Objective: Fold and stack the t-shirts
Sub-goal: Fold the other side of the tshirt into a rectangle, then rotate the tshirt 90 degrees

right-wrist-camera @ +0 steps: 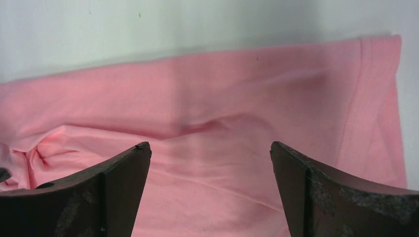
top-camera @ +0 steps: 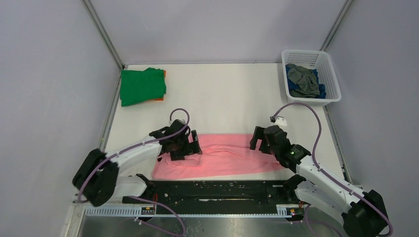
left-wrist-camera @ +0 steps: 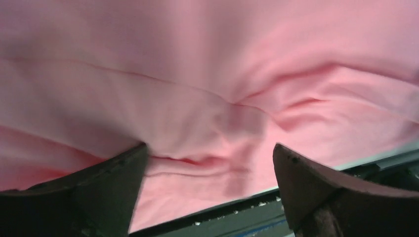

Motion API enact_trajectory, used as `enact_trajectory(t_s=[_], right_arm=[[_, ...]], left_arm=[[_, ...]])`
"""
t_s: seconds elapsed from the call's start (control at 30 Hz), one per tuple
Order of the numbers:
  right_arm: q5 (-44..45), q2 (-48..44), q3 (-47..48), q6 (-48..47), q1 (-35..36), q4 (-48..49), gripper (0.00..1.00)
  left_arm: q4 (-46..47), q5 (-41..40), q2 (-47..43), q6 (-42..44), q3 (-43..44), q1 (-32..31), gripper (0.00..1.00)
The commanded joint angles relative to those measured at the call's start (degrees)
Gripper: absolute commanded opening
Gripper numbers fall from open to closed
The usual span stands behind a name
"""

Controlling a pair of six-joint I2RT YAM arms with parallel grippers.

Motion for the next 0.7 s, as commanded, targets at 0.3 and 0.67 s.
enact_trajectory(t_s=[0.3, 0.67], right_arm=[[-4.71, 17.07, -0.08, 9.7, 0.27, 6.92, 0.99], [-18.36, 24.7, -2.51, 16.29, 9.17, 14.27, 1.0]], left_arm=[[9.08, -8.2, 28.85, -2.81, 20.86, 10.3, 0.99], [0.85, 2.03, 67.67, 1.44, 75.06, 13.2, 0.99]])
